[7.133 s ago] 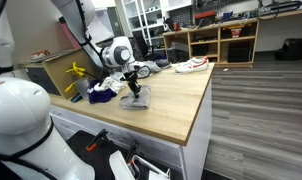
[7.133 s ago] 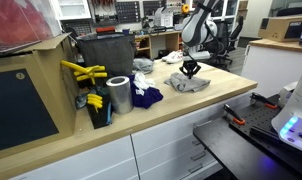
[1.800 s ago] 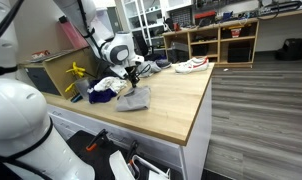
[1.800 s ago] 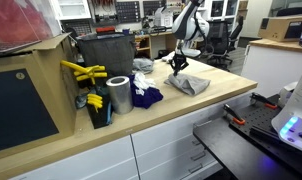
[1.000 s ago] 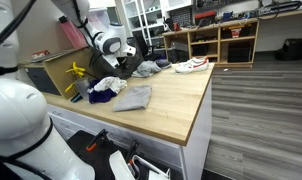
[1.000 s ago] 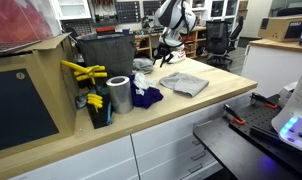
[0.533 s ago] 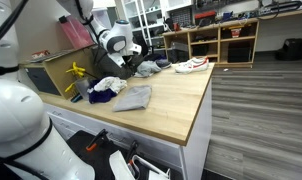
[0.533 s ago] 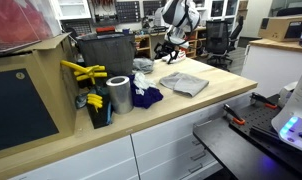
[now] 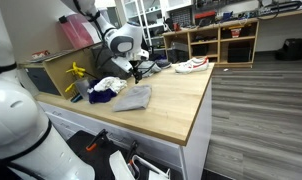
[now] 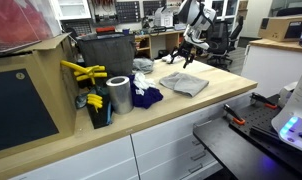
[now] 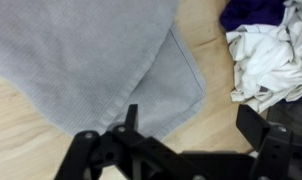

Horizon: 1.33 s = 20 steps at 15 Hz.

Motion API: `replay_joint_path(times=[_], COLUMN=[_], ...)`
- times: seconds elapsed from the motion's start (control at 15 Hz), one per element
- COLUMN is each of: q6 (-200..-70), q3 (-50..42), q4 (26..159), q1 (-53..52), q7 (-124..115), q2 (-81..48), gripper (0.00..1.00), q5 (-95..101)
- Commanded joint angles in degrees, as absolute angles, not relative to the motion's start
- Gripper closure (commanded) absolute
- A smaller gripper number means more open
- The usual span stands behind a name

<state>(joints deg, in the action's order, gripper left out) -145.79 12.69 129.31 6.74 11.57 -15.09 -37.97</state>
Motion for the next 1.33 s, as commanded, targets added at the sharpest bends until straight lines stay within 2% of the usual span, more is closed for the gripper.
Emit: replay_joint_path(times=[0.0, 0.47, 1.27], q6=[-138.84, -131.85, -133.60], q3=[9.66, 1.56, -2.11], q4=[133.99, 137.83, 140.04], q1=[7.57, 7.69, 9.94], q7=[19.48, 26.62, 30.57], q2=[-9.70, -7.85, -12.50], gripper=[0.00, 0.00, 0.00], q5=[-39.40, -32.11, -26.27])
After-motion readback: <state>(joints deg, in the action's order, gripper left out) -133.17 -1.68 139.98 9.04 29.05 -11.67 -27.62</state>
